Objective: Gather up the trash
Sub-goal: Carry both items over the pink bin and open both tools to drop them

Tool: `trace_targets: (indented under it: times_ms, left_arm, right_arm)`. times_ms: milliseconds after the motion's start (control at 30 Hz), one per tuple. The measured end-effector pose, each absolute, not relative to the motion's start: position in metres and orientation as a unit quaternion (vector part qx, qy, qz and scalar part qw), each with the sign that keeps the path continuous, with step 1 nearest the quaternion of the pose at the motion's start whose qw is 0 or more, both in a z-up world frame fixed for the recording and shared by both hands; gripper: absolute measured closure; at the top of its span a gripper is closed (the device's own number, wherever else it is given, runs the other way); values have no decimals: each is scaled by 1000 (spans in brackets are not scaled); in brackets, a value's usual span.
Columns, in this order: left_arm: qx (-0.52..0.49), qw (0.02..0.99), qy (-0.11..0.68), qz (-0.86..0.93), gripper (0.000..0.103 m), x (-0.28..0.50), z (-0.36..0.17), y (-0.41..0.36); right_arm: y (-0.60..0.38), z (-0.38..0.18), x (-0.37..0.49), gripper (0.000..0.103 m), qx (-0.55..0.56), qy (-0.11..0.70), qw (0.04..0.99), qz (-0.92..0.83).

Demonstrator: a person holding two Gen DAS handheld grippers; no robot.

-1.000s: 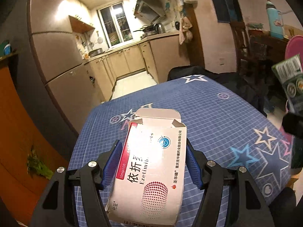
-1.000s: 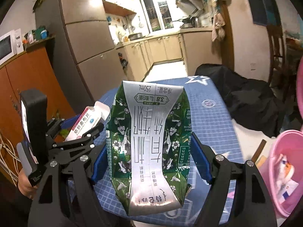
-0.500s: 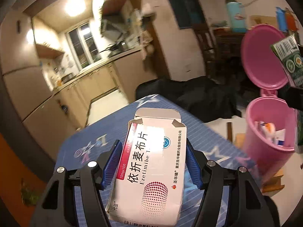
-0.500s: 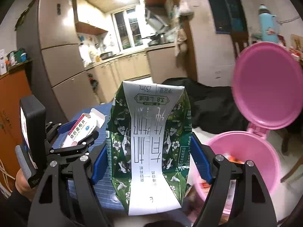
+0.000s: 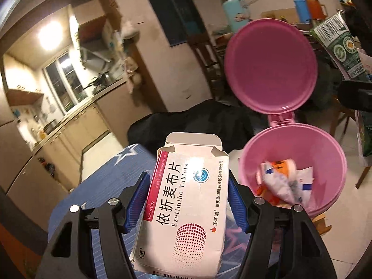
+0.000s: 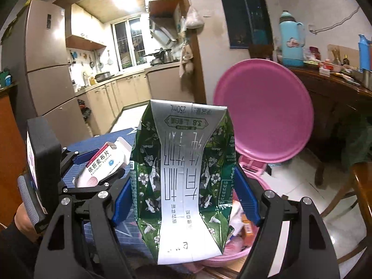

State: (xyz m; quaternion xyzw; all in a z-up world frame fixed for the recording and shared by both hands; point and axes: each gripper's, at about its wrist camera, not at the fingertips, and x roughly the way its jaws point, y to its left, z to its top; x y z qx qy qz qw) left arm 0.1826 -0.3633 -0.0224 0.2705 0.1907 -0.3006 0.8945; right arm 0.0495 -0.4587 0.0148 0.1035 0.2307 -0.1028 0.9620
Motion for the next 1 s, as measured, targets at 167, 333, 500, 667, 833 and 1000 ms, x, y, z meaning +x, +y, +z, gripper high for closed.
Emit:
trace_targets:
  times_ms: [167, 333, 500, 667, 833, 1000]
  left_arm:
    - [289, 882, 183, -325, 37, 171, -31, -395]
    - [300, 870, 185, -345, 37, 165, -40, -421]
    - [308, 861, 185, -361, 37, 161, -47, -437]
    - [287, 840, 208, -412, 37, 168, -49, -449]
    - [226, 787, 262, -511, 37, 194, -49, -458]
    - [182, 755, 302, -553, 37, 220, -53, -460]
  right_arm:
    - [-476, 9, 40, 30, 109, 236, 959, -117]
    - [-490, 2, 32, 30, 118, 241, 955, -129]
    - [-502, -6, 27, 30, 123, 252, 950, -135]
    - [-514, -10, 26, 30, 144, 253, 948, -131]
    - [-527, -11, 25, 30, 186, 240, 946, -118]
    - [-538, -15, 30, 30, 231, 227, 942, -90]
